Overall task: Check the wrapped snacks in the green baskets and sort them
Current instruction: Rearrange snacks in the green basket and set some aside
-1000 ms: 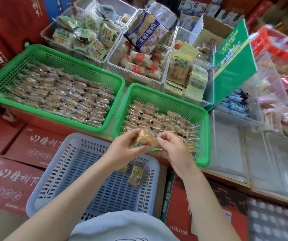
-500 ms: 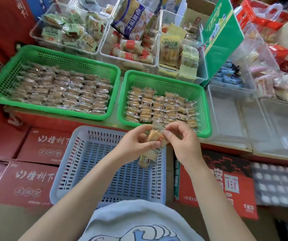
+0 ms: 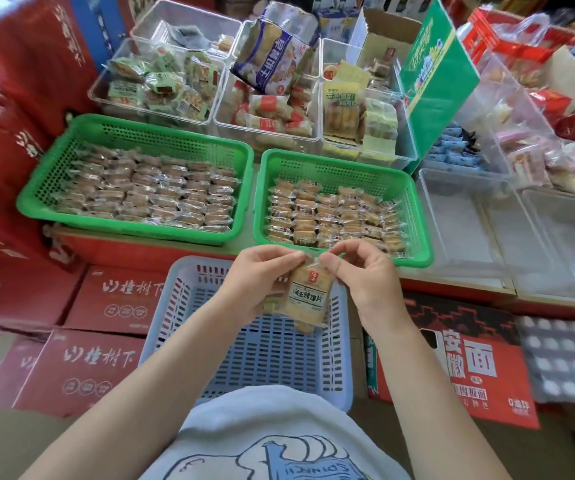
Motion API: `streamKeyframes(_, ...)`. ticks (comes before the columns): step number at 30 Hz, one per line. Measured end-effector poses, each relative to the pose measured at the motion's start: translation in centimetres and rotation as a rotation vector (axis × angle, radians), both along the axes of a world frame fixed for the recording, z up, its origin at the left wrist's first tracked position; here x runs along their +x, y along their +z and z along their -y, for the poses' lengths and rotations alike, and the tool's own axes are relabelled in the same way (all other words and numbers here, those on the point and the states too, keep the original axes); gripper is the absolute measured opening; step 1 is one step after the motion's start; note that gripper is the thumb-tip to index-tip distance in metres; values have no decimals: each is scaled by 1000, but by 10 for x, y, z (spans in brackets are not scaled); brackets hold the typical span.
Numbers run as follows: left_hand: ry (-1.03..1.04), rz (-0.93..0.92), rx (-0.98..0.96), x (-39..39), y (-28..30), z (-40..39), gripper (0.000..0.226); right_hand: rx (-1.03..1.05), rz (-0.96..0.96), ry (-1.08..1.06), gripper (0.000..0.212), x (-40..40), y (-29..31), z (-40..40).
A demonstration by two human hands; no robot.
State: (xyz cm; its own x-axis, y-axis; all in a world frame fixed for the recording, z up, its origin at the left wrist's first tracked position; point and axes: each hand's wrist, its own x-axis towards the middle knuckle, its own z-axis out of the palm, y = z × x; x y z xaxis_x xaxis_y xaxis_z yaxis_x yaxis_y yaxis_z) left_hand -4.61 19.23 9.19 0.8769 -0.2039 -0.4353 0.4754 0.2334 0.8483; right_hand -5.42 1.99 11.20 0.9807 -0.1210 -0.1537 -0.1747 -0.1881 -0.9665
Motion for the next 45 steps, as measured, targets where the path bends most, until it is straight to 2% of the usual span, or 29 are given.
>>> streamKeyframes(4,93,8,14,-1,-1,-13,17,125,-171,149,34,3,-2,-10)
streamKeyframes(7,133,21,13,0,0,-18,18,100,-128,146,16,6,0,-15)
streamKeyframes(11,172,5,48,5,2,-16,24,76,-121,140,23,15,4,-16)
streamKeyframes(15,5,79,83,8,3,-19,25,95,-134,149,18,19,6,-16)
streamKeyframes(18,-145,124,188,6,3,-20,37,57,-128,144,18,22,2,-17)
streamKeyframes(20,-44,103,160,6,-1,-20,38,109,-168,118,25,22,-1,-20)
streamKeyframes(22,141,18,31,6,-5,-23,45,115,-220,137,46,24,-5,-19)
streamKeyframes(24,307,-57,-86,7,-10,-28,53,92,-294,210,53,23,-9,-17)
streamKeyframes(27,353,-104,-173,7,-16,-31,59,143,-353,233,32,19,-13,-20)
streamKeyframes(30,301,-122,-250,7,-19,-31,64,214,-323,132,26,20,-15,-23)
streamKeyframes(32,268,-119,-256,8,-20,-33,56,239,-287,52,21,22,-15,-23)
streamKeyframes(34,206,-86,-131,7,-20,-32,48,258,-259,-1,15,24,-14,-21)
streamKeyframes(36,122,-20,36,6,-21,-31,52,258,-247,-13,13,26,-12,-19)
streamKeyframes(38,19,33,137,6,-21,-31,58,161,-208,-2,8,28,-11,-17)
streamKeyframes(42,-283,85,224,9,-13,-29,56,-283,41,160,16,29,-5,-14)
streamKeyframes(45,-210,98,204,8,-4,-19,42,-437,163,356,15,25,1,-19)
